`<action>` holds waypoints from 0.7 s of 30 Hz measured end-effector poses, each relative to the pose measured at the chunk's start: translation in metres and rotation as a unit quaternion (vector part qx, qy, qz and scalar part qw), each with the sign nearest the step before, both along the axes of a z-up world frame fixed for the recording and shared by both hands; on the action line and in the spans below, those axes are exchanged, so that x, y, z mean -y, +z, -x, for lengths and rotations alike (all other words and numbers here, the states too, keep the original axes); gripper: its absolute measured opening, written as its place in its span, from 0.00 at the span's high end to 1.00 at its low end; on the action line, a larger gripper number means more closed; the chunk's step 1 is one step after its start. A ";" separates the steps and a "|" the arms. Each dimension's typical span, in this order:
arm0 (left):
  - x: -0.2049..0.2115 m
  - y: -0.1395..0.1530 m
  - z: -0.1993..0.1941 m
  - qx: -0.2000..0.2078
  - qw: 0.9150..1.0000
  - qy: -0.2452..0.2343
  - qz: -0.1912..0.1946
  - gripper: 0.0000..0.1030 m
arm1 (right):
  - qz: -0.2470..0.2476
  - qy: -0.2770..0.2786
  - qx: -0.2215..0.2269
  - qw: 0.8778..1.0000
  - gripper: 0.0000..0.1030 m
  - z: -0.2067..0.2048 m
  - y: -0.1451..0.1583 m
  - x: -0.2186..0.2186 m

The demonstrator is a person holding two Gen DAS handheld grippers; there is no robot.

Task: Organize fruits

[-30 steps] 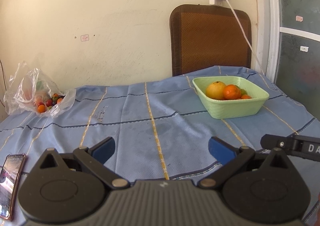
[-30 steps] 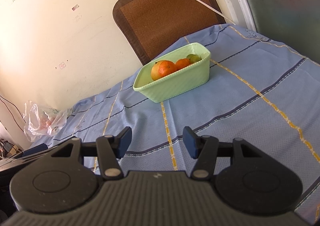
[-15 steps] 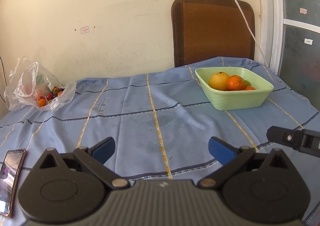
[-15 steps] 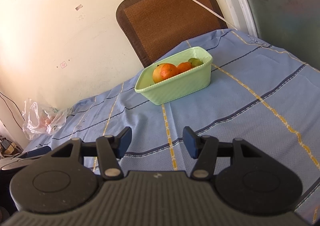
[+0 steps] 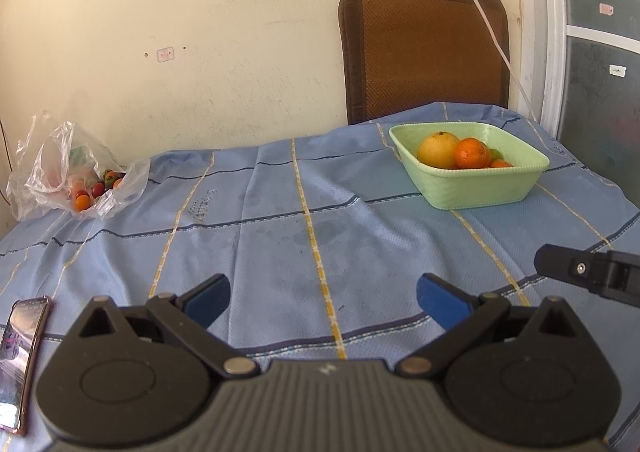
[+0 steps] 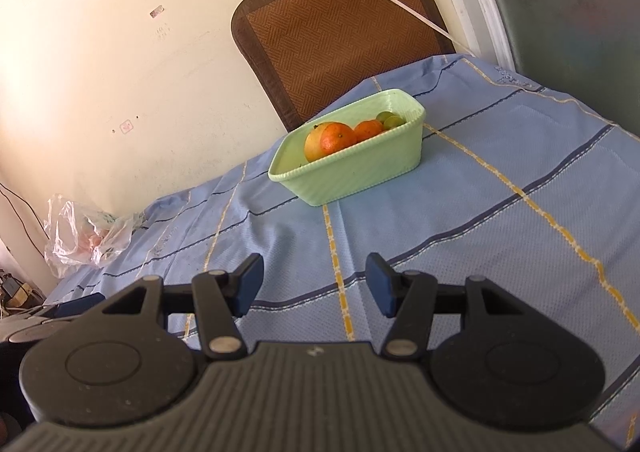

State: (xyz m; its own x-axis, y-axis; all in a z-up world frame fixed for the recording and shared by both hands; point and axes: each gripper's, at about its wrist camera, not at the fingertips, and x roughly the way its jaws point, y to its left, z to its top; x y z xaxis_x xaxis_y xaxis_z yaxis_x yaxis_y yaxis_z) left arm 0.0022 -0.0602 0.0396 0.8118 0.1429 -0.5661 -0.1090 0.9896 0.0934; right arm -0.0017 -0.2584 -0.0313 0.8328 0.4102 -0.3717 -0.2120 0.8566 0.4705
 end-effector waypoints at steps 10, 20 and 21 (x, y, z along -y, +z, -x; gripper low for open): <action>0.002 -0.001 0.000 0.001 1.000 -0.008 -0.002 0.00 | 0.000 0.000 -0.001 1.000 0.43 -0.001 -0.001 0.000; 0.005 0.001 0.002 0.010 1.000 -0.024 -0.001 0.00 | 0.001 0.001 0.002 1.000 0.42 -0.001 -0.001 0.000; 0.005 0.001 0.002 0.008 1.000 -0.024 0.001 0.00 | 0.001 0.003 0.004 1.000 0.41 0.000 -0.002 -0.001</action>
